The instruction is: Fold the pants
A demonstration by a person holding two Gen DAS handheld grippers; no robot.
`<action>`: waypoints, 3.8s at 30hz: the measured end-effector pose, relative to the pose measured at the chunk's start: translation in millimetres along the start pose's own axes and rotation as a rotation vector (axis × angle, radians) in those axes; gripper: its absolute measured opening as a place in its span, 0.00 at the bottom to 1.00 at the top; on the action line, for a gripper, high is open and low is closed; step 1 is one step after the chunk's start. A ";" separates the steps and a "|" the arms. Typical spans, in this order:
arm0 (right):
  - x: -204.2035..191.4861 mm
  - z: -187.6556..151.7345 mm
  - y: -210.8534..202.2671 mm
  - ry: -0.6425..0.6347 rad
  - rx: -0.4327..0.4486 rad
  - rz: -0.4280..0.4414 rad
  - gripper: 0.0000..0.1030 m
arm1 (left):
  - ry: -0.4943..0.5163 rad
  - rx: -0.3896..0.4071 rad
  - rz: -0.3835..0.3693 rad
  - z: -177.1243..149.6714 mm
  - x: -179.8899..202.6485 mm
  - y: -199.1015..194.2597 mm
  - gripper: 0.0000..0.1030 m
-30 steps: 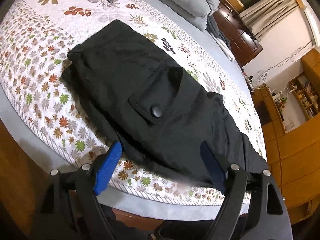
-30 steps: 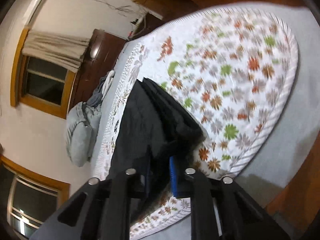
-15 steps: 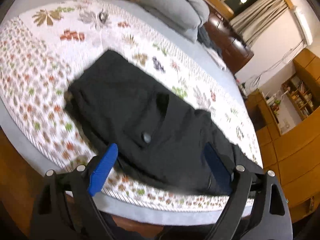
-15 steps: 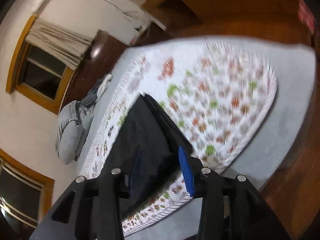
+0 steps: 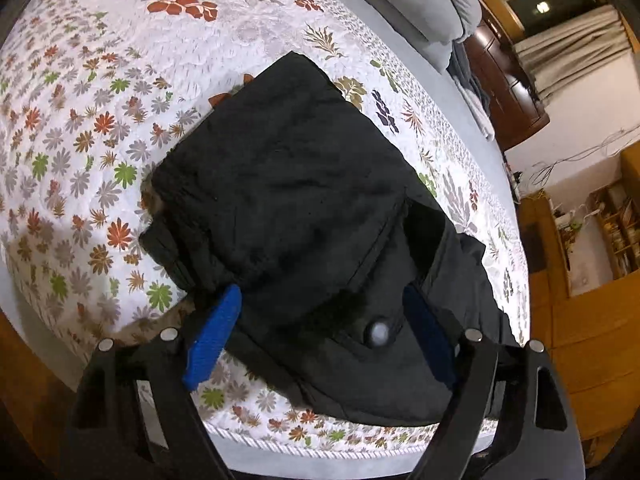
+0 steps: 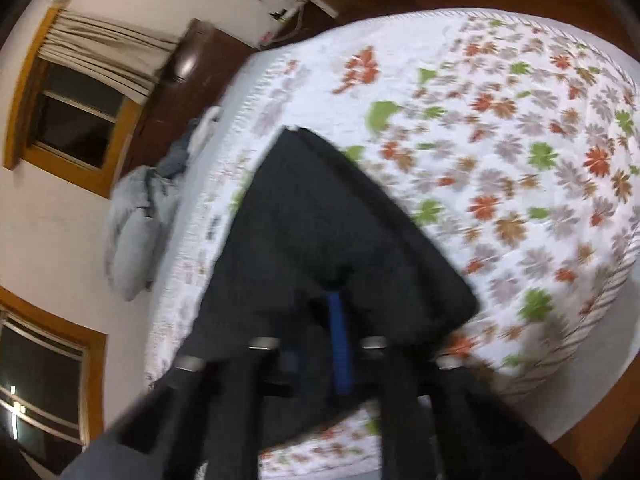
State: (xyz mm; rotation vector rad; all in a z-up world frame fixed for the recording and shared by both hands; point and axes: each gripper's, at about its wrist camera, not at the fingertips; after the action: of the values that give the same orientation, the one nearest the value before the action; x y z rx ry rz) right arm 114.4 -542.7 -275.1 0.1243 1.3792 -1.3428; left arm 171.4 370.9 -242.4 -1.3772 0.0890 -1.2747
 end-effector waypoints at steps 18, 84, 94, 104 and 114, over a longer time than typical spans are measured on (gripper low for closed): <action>72.3 -32.0 -58.9 0.249 0.129 0.243 0.61 | -0.193 0.160 0.015 -24.5 -50.8 -28.4 0.92; -115.5 0.7 -57.1 -0.128 0.198 0.192 0.16 | -0.141 0.160 -0.027 -42.8 -28.1 -17.4 0.96; -184.5 -13.3 -72.6 -0.269 0.206 0.203 0.16 | -0.150 0.150 -0.062 -42.9 -34.7 -19.7 0.96; -253.4 -34.5 -69.4 -0.403 0.189 0.206 0.16 | -0.152 0.141 -0.074 -43.2 -38.0 -19.5 0.96; -319.9 -75.0 -54.2 -0.591 0.178 0.165 0.16 | -0.162 0.143 -0.085 -45.1 -36.7 -19.0 0.96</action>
State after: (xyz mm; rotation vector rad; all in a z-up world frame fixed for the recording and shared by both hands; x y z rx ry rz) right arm 140.5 -317.5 -31.1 -0.0404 0.7375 -1.2302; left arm 114.2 372.4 -263.9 -1.3663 -0.1705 -1.2106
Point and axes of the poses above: each gripper's, at about its wrist camera, not at the fingertips, and y roughly the way its jaws point, x to its right, z to its top, and after that the axes turned 1 degree about -y, right-handed
